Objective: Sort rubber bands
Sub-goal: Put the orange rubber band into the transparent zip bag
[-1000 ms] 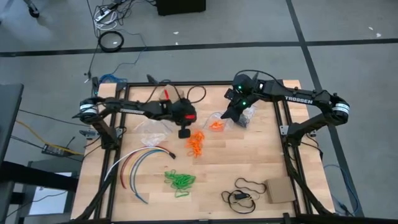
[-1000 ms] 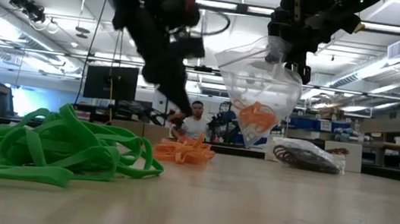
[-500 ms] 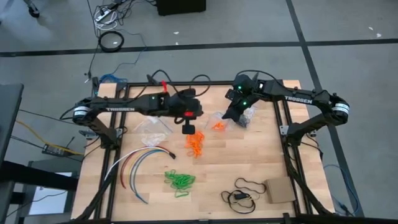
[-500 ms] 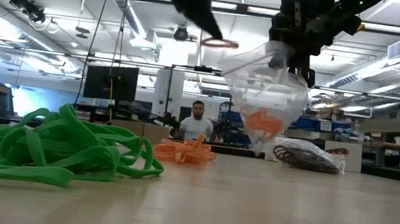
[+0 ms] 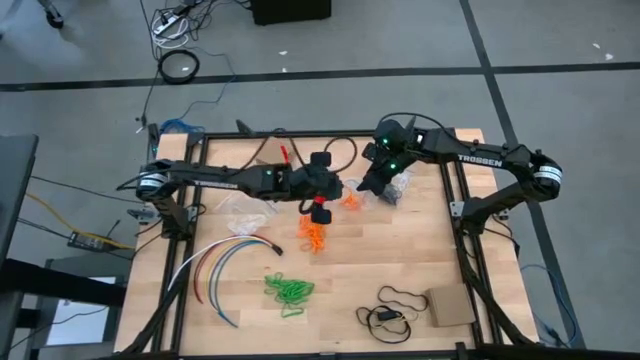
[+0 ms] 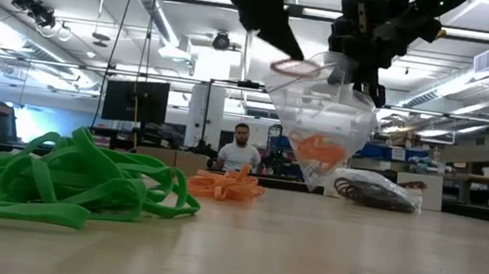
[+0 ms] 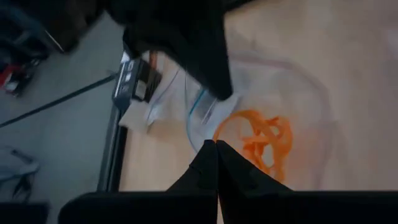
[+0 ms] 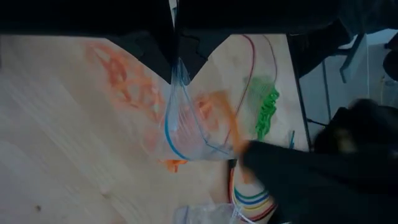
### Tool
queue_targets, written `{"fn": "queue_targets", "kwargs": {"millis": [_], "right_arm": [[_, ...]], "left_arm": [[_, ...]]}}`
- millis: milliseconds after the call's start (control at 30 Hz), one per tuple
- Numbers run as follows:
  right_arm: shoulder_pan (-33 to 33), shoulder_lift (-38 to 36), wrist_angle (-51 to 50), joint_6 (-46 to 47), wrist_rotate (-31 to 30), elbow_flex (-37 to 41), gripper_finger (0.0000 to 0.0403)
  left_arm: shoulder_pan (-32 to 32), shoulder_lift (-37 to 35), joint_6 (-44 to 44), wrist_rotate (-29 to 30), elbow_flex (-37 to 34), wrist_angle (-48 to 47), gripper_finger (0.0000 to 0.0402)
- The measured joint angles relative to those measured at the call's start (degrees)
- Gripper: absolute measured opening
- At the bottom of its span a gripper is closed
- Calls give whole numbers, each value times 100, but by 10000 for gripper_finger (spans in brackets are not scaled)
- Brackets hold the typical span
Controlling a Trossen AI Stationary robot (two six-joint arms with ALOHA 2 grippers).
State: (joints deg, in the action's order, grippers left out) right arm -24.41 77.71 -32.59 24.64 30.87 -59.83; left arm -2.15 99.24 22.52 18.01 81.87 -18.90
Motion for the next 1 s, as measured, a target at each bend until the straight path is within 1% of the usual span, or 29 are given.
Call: {"fn": "queue_targets", "kwargs": {"millis": [133, 233, 300, 367, 467, 533, 567, 667, 767, 900, 1000], "right_arm": [[37, 0, 20, 25, -1, 0, 0], [36, 2, 38, 3, -2, 0, 0], [33, 2, 95, -11, -12, 0, 0], [33, 2, 162, -21, -28, 0, 0], [35, 2, 271, -23, -28, 0, 0], [36, 2, 274, -23, -28, 0, 0], [36, 2, 267, -24, -29, 0, 0], [36, 2, 187, -30, -33, 0, 0], [36, 2, 165, -83, -45, 0, 0], [36, 2, 153, -161, -70, -2, 0], [36, 2, 160, -232, -72, -2, 0]], "left_arm": [[7, 174, 2, 57, -2, 40, 0], [80, 232, -26, -137, -2, 126, 3], [151, 234, -6, -296, -2, 198, 15], [205, 234, -4, -413, -2, 410, 37], [262, 234, -30, -591, -2, 682, 81], [295, 233, -64, -554, 0, 803, 113], [304, 232, -70, -418, 2, 793, 128], [342, 209, -43, 116, 149, 350, 159], [368, 58, -38, 376, 368, -277, 170], [371, -289, -360, 440, 426, -1317, 170], [371, -503, -793, 229, 266, -1992, 167]]}}
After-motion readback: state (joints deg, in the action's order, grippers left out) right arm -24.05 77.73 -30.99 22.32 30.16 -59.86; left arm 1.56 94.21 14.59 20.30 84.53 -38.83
